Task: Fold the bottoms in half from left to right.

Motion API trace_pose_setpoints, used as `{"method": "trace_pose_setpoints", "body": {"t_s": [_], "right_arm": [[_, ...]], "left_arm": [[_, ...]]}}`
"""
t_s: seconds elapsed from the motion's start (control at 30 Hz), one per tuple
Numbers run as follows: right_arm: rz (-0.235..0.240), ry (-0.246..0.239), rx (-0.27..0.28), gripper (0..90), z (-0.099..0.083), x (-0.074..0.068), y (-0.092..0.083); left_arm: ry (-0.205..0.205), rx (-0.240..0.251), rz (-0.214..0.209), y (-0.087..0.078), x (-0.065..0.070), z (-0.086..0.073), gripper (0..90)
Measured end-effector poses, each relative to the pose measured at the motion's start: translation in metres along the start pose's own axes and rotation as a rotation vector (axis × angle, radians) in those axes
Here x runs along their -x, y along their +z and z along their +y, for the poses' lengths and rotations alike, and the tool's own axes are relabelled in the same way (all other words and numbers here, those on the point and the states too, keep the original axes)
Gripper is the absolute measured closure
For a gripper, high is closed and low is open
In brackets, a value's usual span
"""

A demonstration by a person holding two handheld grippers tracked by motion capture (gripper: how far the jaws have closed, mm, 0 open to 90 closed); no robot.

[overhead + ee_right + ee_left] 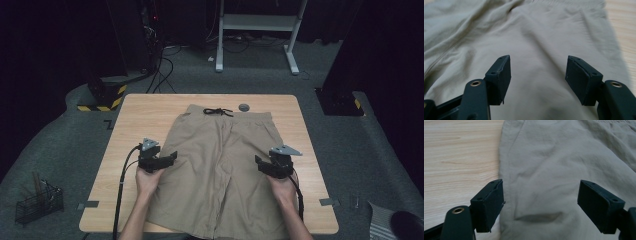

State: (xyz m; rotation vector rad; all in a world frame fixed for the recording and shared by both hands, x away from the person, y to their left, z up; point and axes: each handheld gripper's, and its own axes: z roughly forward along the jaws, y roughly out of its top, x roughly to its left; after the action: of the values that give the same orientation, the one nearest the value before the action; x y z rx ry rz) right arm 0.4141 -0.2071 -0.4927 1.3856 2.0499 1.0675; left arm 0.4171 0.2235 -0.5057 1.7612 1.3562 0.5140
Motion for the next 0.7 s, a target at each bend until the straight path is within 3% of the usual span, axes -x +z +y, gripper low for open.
{"method": "trace_pose_setpoints", "body": {"t_s": [0.03, 0.13, 0.27, 0.43, 0.53, 0.63, 0.7], "right_arm": [[0.004, -0.001, -0.01, 36.8, 0.001, -0.002, 0.004], [-0.004, 0.002, -0.033, 36.3, 0.004, -0.007, 0.016], [-0.028, -0.02, -0.078, 35.9, 0.002, -0.011, 0.028], [-0.033, -0.033, -0.113, 35.6, -0.002, -0.012, 0.034], [-0.038, -0.041, -0.129, 34.9, -0.005, -0.012, 0.037], [-0.049, -0.057, -0.114, 34.2, -0.008, -0.013, 0.039], [-0.048, -0.059, -0.103, 34.0, -0.01, -0.012, 0.039]], "left_arm": [[-0.006, -0.003, 0.004, 0.004, 0.001, 0.0, 21.8], [0.044, -0.055, 0.026, 0.012, 0.005, 0.0, 22.1], [0.099, -0.08, 0.022, 0.018, 0.013, 0.002, 22.2], [0.112, -0.108, 0.0, 0.03, 0.021, -0.003, 22.8], [0.141, -0.116, 0.019, 0.034, 0.024, -0.006, 23.6], [0.185, -0.124, 0.049, 0.035, 0.029, -0.007, 24.2], [0.188, -0.12, 0.048, 0.035, 0.03, -0.007, 24.6]]}}
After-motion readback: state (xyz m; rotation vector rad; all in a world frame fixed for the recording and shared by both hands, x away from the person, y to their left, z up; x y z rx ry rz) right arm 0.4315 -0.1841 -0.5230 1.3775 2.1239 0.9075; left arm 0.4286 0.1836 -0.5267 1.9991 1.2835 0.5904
